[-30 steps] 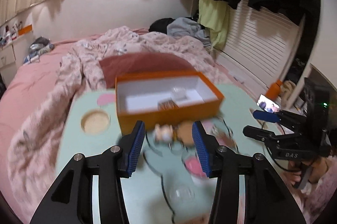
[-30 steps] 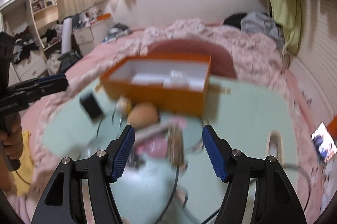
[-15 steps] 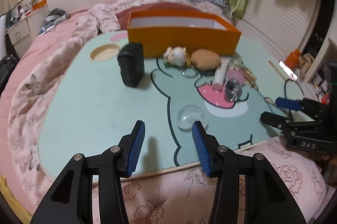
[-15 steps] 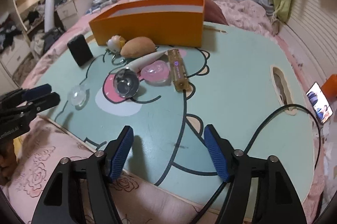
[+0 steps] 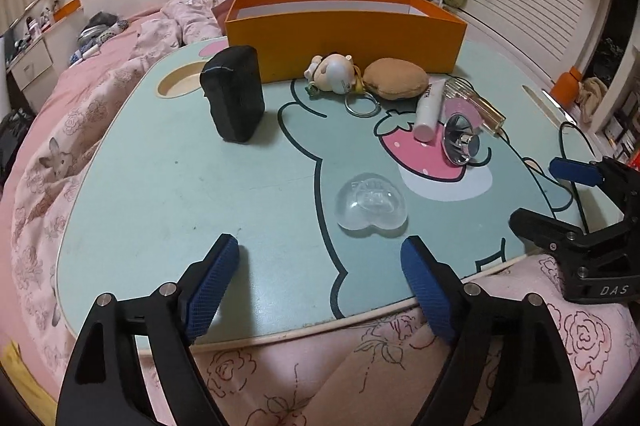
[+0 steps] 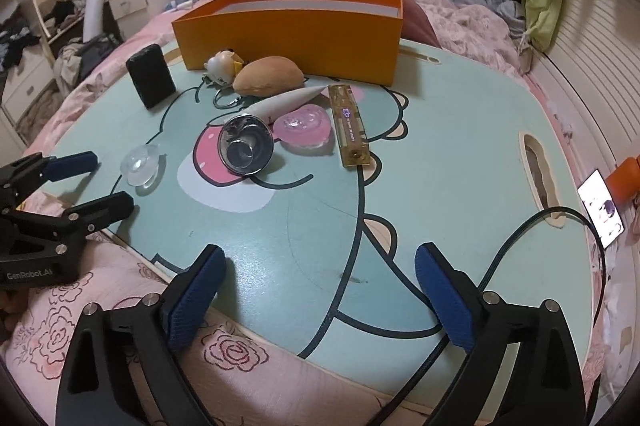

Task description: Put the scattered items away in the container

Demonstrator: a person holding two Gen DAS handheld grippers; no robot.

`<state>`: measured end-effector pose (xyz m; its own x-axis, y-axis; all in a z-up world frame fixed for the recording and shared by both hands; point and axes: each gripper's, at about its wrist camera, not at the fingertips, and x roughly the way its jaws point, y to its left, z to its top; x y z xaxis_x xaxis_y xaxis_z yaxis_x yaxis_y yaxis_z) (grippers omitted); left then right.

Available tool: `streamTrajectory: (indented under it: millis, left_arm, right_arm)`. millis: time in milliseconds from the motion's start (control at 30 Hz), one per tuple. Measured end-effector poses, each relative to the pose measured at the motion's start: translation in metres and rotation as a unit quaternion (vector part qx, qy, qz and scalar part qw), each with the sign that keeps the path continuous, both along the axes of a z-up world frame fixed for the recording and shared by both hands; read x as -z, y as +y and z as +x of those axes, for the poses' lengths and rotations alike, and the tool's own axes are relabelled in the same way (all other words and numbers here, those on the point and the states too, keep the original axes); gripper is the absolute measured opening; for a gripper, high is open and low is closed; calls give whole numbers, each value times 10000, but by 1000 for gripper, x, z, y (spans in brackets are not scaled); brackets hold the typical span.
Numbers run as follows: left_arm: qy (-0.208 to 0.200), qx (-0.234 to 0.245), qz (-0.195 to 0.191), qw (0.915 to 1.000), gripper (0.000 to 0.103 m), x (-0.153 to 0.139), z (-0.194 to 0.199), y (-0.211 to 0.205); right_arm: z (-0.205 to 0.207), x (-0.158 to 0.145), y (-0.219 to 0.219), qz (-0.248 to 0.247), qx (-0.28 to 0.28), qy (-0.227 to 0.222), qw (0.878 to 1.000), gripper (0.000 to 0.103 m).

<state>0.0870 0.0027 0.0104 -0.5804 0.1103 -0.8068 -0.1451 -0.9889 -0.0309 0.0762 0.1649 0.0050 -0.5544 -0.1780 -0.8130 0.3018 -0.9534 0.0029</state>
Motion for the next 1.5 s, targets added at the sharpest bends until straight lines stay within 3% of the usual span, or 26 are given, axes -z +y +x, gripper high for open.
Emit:
streamTrajectory:
  millis: [1200,1367,1500]
  left_arm:
    - [-13,2,-9,10000,84,0,-1,0]
    - [-68,256,161,9995,84,-3,-5,4]
    - [73,334,-46,9994,84,-8,-15,12]
  right_arm:
    - [0,0,0,-13,4,-12,10000,99]
    - [0,1,0,-15,27,-15,10000,100]
    - [0,1,1,-18,29,-16,10000,100]
